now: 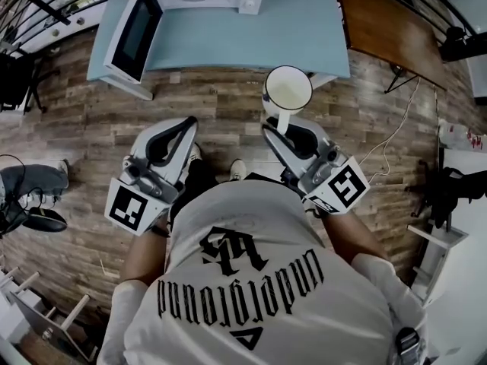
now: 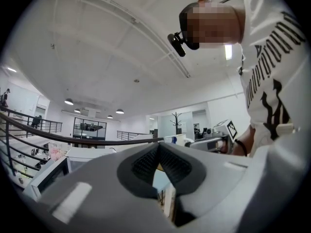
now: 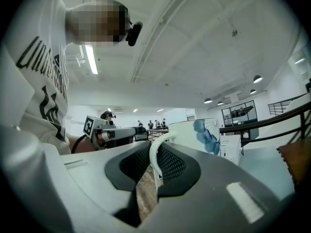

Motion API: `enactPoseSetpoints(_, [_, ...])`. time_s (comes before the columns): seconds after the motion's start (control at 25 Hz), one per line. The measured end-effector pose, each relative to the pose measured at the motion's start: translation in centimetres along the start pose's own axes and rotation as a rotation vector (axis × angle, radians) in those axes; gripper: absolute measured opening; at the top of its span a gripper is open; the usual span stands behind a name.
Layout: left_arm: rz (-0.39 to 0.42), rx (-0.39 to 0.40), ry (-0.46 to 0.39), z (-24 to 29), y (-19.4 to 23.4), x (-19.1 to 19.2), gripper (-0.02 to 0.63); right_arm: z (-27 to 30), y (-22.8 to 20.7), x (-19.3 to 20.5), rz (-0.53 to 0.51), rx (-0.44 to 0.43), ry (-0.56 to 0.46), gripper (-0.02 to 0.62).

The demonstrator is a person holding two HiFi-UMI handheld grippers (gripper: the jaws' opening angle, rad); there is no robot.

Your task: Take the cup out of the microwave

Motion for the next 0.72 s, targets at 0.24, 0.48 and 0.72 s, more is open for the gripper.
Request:
enactPoseSetpoints(0.24, [0.007,-0.018,-0.001,-1.0,-2.6,0.0,0.051,-1.9,1.3,0.1,0.006,-0.026,-0.006,0.048])
enactPoseSetpoints(0.48, [0.008,-0.038,-0.015,-1.7,-3.8,-0.3,0.051,-2.6,2.1,-0.1,-0.001,-0.050,-0.008,0.048])
enactPoseSetpoints(0.72, [0.007,-0.041,-0.013,-1.9,-4.5,-0.2,0.051,-3.1,2.4,-0.1,0.003,-0.049,-0.009,0.048])
Point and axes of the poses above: the fingertips, and each gripper's own axes: z forward along the fingers, y to its left, x out of its underside, the point moved 8 cm from there along -z, backward along the fingers, and after that the axes turned 13 degrees about -x, right-handed, at the moved point
